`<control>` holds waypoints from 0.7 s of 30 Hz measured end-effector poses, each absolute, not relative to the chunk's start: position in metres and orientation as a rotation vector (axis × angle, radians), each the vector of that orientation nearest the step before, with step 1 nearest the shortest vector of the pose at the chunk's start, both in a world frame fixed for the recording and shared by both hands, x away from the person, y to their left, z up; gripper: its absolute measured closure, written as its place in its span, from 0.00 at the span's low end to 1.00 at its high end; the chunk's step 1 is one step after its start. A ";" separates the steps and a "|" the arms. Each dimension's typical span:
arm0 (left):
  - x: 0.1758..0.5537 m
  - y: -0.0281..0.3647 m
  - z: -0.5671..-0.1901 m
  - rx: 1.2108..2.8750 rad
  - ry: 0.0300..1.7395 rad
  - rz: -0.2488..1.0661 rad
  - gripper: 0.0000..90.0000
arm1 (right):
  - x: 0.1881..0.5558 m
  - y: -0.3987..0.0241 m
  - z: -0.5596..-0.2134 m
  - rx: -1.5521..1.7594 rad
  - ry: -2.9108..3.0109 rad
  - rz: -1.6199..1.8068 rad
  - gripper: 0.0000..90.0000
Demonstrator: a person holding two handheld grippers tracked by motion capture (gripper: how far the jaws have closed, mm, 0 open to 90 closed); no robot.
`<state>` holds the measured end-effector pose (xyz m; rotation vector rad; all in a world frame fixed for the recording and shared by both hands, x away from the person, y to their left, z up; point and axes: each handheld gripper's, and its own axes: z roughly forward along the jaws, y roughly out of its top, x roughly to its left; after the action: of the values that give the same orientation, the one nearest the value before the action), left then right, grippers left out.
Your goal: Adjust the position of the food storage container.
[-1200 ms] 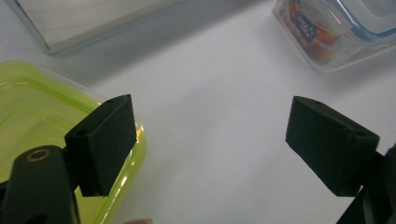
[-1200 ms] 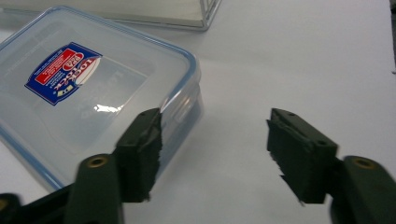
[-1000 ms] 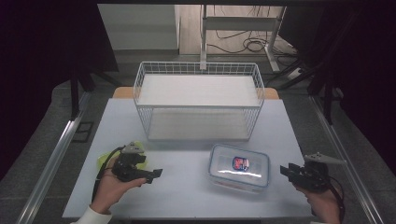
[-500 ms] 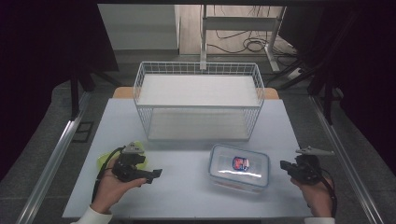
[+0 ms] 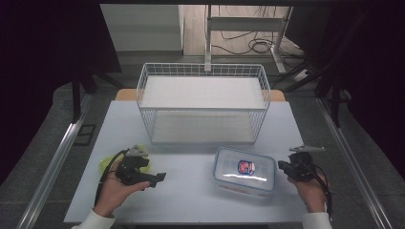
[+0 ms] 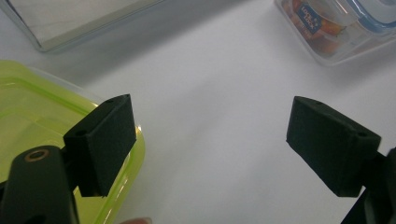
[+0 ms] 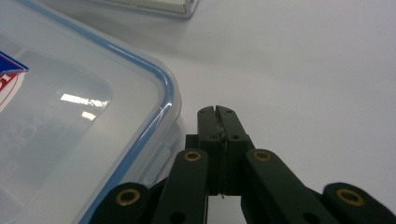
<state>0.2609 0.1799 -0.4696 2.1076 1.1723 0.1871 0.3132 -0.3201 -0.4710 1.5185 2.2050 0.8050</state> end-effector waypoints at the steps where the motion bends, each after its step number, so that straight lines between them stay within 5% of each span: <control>1: 0.261 0.180 -0.470 2.108 1.172 0.187 0.17 | 0.313 -0.320 -0.471 1.512 2.213 0.801 0.99; 21: 0.260 0.182 -0.468 2.111 1.180 0.206 0.17 | 0.315 -0.299 -0.472 1.430 2.255 0.771 0.99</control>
<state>0.2605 0.1824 -0.4675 2.1105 1.1798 0.2055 0.3153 -0.2992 -0.4721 1.4298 2.2554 0.7710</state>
